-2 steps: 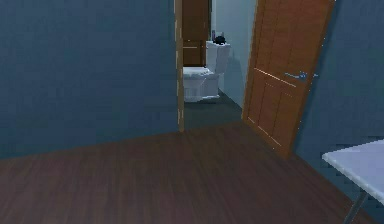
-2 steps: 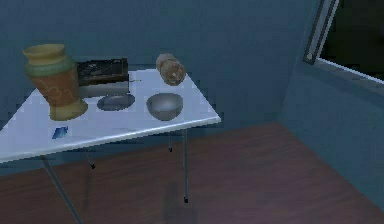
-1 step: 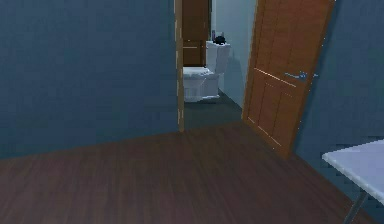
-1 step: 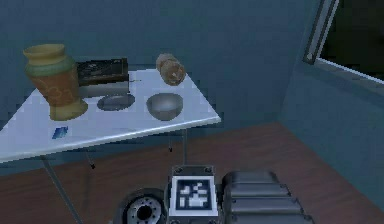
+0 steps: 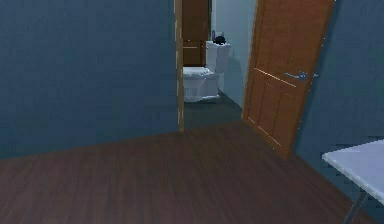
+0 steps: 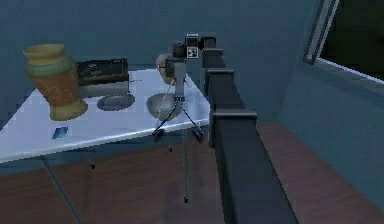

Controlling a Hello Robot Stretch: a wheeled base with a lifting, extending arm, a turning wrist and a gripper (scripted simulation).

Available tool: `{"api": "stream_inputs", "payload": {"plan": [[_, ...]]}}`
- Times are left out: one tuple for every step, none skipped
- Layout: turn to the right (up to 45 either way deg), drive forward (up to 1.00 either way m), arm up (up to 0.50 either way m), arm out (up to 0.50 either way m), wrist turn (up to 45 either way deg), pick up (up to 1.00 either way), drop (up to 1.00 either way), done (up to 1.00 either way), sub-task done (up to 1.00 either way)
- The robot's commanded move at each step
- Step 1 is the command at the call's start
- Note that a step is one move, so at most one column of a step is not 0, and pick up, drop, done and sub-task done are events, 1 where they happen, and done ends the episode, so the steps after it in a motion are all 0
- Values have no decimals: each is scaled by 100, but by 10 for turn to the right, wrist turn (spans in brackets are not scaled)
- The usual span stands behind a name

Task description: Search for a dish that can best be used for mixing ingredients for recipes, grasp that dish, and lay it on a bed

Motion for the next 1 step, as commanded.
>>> {"api": "stream_inputs", "payload": {"plan": [[0, 0, 0, 0, 450, 0, 0, 0, 0]]}}
